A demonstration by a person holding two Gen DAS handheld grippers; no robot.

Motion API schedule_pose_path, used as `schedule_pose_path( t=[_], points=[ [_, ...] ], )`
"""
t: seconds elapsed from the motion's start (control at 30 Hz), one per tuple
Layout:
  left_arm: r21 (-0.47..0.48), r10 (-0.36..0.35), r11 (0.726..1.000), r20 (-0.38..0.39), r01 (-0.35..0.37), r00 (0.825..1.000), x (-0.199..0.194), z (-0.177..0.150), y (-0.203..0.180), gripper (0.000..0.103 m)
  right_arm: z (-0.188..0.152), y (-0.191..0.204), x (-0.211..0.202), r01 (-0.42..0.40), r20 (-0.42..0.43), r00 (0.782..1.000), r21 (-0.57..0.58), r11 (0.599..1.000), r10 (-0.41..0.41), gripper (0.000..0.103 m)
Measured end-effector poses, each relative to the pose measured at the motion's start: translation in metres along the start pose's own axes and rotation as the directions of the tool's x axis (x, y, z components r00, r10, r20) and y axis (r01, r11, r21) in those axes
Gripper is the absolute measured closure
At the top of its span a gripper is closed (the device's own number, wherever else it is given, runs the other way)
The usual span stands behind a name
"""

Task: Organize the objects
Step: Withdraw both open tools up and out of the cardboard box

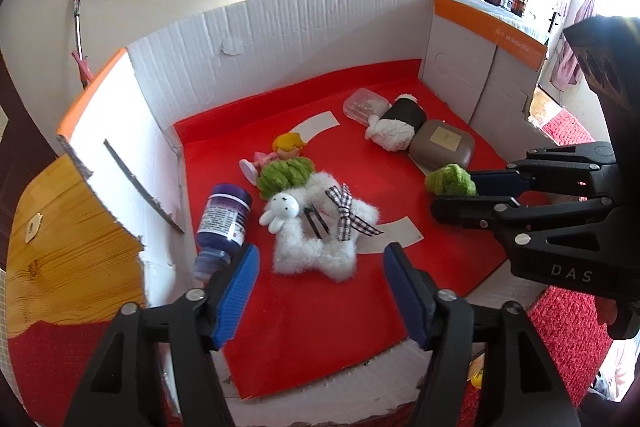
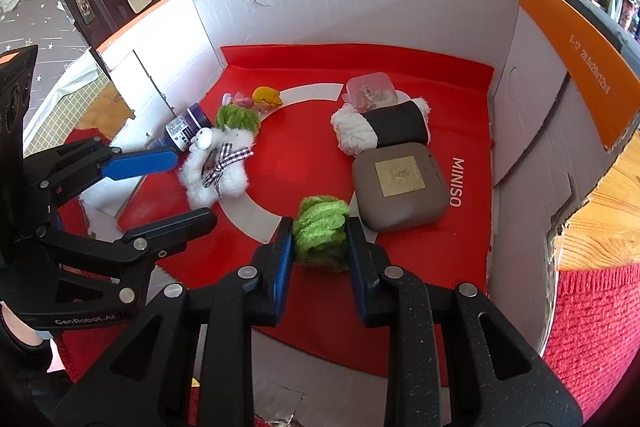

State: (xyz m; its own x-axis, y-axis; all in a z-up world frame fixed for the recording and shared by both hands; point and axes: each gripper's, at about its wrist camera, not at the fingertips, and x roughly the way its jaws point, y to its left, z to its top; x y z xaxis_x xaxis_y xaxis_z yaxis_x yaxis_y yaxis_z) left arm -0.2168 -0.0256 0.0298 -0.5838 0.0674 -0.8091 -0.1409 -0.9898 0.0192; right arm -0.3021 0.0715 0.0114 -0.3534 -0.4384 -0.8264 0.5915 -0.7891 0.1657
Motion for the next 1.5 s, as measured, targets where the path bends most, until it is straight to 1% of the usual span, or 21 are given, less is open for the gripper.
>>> schedule_pose_path(
  t=[0.17,0.3,0.4,0.5,0.57,0.77,0.83,0.93,1.0,1.07,1.2,1.3,1.43,1.5],
  points=[
    [-0.016,0.005,1.0,0.0,-0.005,1.0,-0.003,-0.003,0.005,0.033,-0.002,0.0,-0.002,0.0,0.0,1.0,0.004,1.0,0.0,0.078],
    [-0.02,0.011,1.0,0.004,-0.011,1.0,-0.005,-0.005,0.006,0.03,-0.003,0.001,-0.002,0.004,-0.002,1.0,0.002,1.0,-0.004,0.078],
    [-0.022,0.01,1.0,0.009,-0.01,1.0,-0.008,-0.008,0.006,0.03,-0.004,0.003,-0.003,0.006,-0.002,1.0,0.001,1.0,-0.006,0.076],
    [-0.023,0.012,1.0,0.013,-0.011,1.0,-0.012,-0.009,0.007,0.03,-0.004,0.003,-0.004,0.006,-0.002,1.0,-0.002,1.0,-0.006,0.069],
    [-0.024,0.013,1.0,0.016,-0.012,1.0,-0.014,-0.011,0.007,0.03,-0.006,0.005,-0.005,0.008,0.004,1.0,-0.006,1.0,-0.008,0.048],
    [-0.028,0.016,0.999,0.02,-0.016,1.0,-0.018,-0.014,0.008,0.029,-0.01,0.007,-0.008,0.02,0.011,1.0,-0.018,1.0,-0.02,0.047],
    [-0.03,0.019,0.999,0.02,-0.019,1.0,-0.019,-0.015,0.008,0.026,-0.011,0.008,-0.009,0.018,0.013,1.0,-0.02,1.0,-0.018,0.047],
    [-0.031,0.023,0.999,0.024,-0.023,0.999,-0.021,-0.018,0.008,0.024,-0.012,0.009,-0.011,0.012,0.016,1.0,-0.018,1.0,-0.012,0.046],
    [-0.032,0.026,0.999,0.027,-0.025,0.999,-0.022,-0.019,0.008,0.022,-0.014,0.011,-0.012,0.011,0.023,1.0,-0.02,1.0,-0.01,0.044],
    [-0.034,0.026,0.999,0.033,-0.025,0.999,-0.024,-0.02,0.008,0.021,-0.015,0.013,-0.015,0.01,0.029,1.0,-0.024,1.0,-0.009,0.039],
    [-0.034,0.03,0.999,0.046,-0.028,0.998,-0.029,-0.022,0.007,0.018,-0.018,0.016,-0.021,0.01,0.043,0.999,-0.03,0.999,-0.009,0.037],
    [-0.035,0.034,0.999,0.057,-0.032,0.998,-0.032,-0.022,0.007,0.018,-0.02,0.018,-0.025,0.011,0.055,0.998,-0.033,0.999,-0.009,0.036],
    [-0.036,0.046,0.998,0.076,-0.043,0.996,-0.039,-0.024,0.007,0.012,-0.024,0.022,-0.032,0.01,0.077,0.997,-0.041,0.999,-0.006,0.03],
    [-0.032,0.054,0.998,0.088,-0.051,0.995,-0.043,-0.026,0.007,0.012,-0.026,0.024,-0.036,0.019,0.09,0.996,-0.049,0.999,-0.015,0.027]
  ],
)
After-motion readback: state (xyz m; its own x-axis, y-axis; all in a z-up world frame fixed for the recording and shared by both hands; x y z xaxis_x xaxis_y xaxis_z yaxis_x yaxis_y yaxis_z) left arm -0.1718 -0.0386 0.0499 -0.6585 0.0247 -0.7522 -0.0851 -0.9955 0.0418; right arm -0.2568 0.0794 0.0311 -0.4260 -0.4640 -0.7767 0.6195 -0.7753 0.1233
